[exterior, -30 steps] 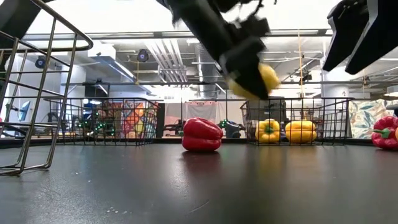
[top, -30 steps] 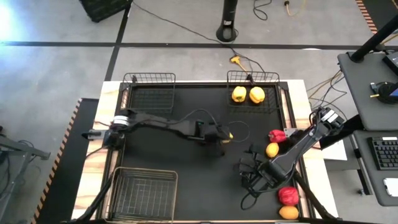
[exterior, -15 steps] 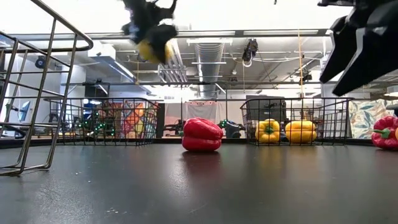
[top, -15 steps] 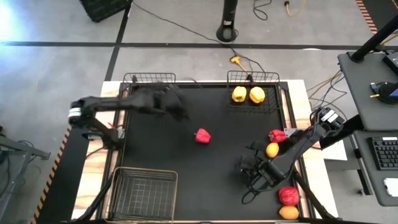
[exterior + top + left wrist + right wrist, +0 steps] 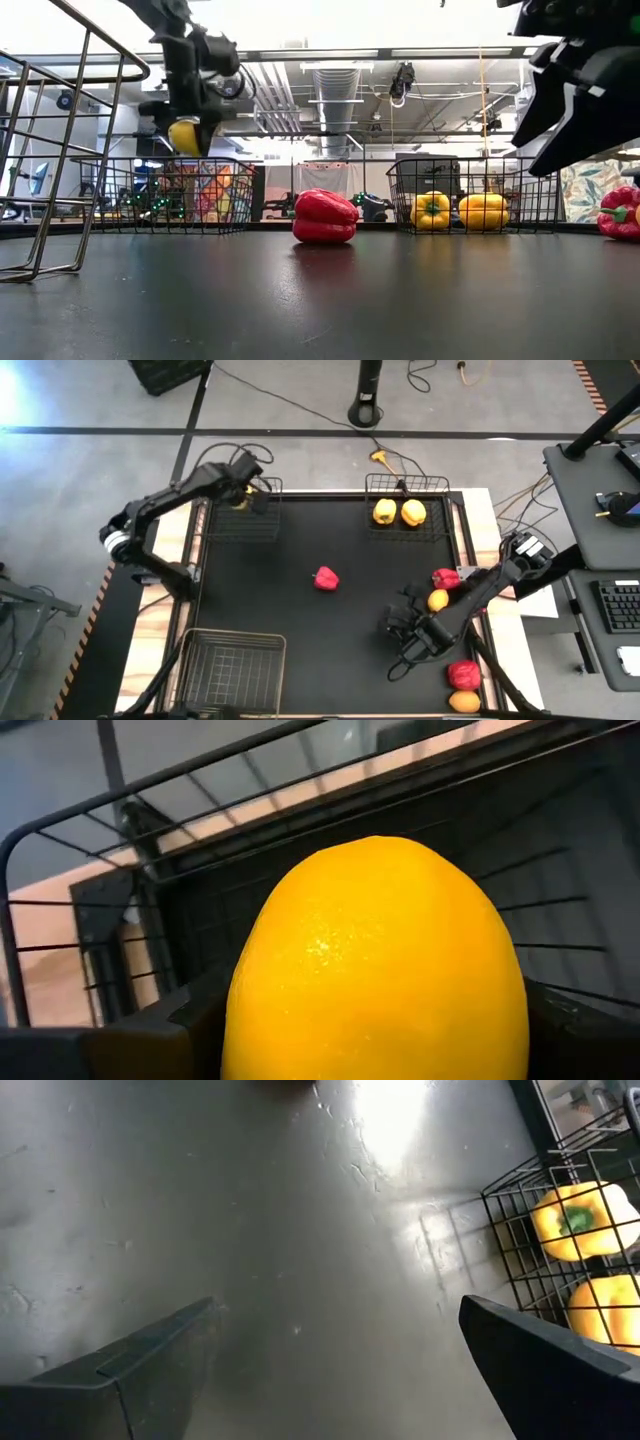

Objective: Sort produce into baskets
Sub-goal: Put the top left lemon into the left black wire basket

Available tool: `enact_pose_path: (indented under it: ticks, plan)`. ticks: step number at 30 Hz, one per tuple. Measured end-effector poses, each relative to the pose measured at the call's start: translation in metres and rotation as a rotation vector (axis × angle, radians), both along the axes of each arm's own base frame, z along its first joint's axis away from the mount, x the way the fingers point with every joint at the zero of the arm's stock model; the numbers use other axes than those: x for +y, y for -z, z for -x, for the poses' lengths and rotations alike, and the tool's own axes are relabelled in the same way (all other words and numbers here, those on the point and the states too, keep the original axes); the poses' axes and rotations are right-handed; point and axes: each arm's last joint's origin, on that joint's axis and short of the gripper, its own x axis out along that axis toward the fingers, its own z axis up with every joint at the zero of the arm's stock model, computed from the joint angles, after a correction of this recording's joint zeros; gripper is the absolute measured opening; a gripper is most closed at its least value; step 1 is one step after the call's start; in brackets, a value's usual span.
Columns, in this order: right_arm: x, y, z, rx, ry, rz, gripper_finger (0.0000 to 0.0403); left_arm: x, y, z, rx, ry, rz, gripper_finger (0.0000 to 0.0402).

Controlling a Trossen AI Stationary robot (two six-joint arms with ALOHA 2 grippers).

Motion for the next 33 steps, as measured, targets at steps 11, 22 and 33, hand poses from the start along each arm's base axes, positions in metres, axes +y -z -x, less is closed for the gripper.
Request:
enact_pose_path:
  ticks: [11,22,33]
  plan:
    - [-0.005,0.0,-0.003,0.005,0.026,-0.007,0.04,0.053,0.044,-0.003,0.155,-0.012,0.275,0.027]
    - [-0.005,0.001,-0.003,0.023,0.024,-0.024,0.04,0.089,0.051,0.02,0.088,-0.118,0.419,0.027]
    - [-0.005,0.001,-0.002,0.017,0.035,-0.029,0.04,0.108,0.071,0.027,0.081,-0.183,0.632,0.027]
